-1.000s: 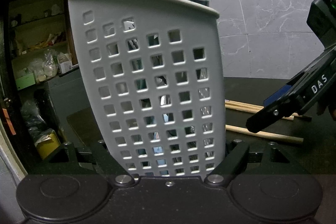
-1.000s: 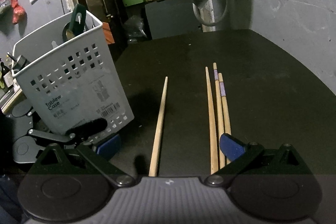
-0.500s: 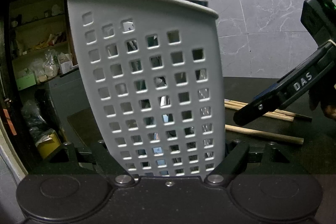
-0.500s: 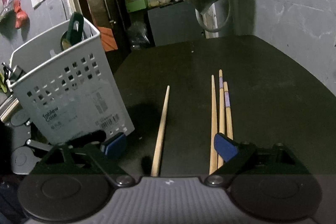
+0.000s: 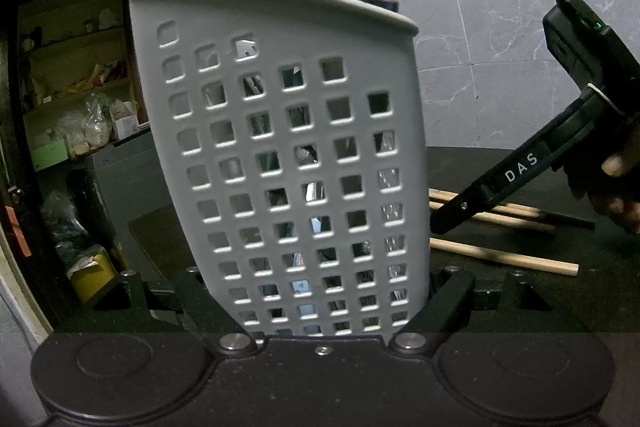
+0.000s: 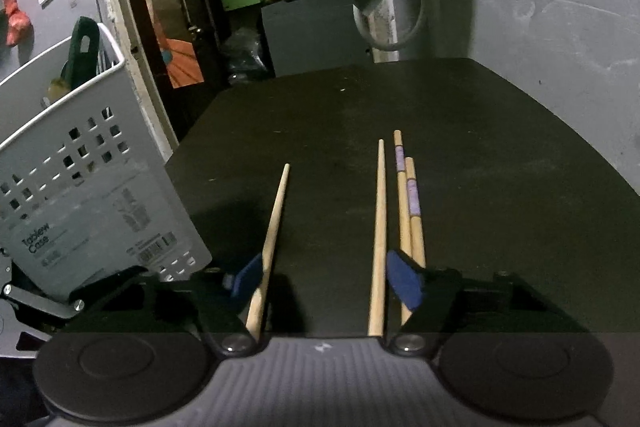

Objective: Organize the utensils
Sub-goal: 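Close the right tool on a pair of wooden chopsticks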

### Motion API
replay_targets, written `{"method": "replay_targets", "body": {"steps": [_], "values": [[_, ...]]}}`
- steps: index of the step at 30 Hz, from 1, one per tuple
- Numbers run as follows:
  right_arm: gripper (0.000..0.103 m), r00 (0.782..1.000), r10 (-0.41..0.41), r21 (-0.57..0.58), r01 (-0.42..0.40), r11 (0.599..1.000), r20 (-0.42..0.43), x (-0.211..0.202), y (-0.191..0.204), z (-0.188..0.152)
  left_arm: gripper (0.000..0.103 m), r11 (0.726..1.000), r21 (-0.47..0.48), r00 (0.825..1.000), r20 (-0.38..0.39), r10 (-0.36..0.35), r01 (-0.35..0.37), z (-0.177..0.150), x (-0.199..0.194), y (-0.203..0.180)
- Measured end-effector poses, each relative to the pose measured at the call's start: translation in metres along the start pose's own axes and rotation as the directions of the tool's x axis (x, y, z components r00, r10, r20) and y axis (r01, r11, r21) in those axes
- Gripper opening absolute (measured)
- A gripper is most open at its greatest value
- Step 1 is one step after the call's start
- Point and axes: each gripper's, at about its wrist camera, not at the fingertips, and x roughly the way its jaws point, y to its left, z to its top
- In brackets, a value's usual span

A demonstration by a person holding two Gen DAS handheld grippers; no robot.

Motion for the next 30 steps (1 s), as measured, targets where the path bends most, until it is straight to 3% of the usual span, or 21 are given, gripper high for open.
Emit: {"method": "replay_targets", "body": {"steps": [3, 7, 12, 18, 24, 29, 30], "values": [[0.052, 1.0, -0.003, -0.013, 0.003, 1.0, -0.002, -0.001, 0.002, -0.002, 0.082, 1.0, 0.0, 1.0, -0.001, 0.0, 0.0, 0.0, -0.001, 0.0], [0.027, 1.0, -0.026, -0.039, 0.026, 0.999, 0.001, -0.003, 0.008, -0.006, 0.082, 1.0, 0.0, 1.0, -0.002, -0.001, 0.001, 0.0, -0.001, 0.001], [0.016, 1.0, -0.022, -0.063, 0.022, 0.998, -0.008, -0.007, 0.016, -0.01, 0.082, 1.0, -0.001, 1.0, -0.002, -0.001, 0.001, 0.0, -0.001, 0.001], [0.014, 1.0, 0.006, -0.094, -0.008, 0.996, -0.029, -0.018, 0.028, -0.018, 0.082, 1.0, -0.001, 1.0, -0.004, -0.001, 0.001, 0.001, -0.001, 0.002], [0.016, 0.999, 0.013, -0.089, -0.016, 0.996, -0.04, -0.025, 0.03, -0.023, 0.082, 1.0, -0.001, 1.0, -0.004, -0.001, 0.001, 0.0, -0.001, 0.002], [0.048, 0.997, 0.066, 0.013, -0.066, 0.998, -0.029, -0.024, 0.017, -0.017, 0.082, 1.0, 0.001, 1.0, -0.004, -0.001, 0.001, 0.0, -0.002, 0.002], [0.061, 0.997, 0.077, 0.025, -0.077, 0.997, -0.03, -0.023, 0.015, -0.016, 0.082, 1.0, 0.0, 1.0, -0.004, -0.001, 0.001, 0.0, -0.002, 0.002]]}}
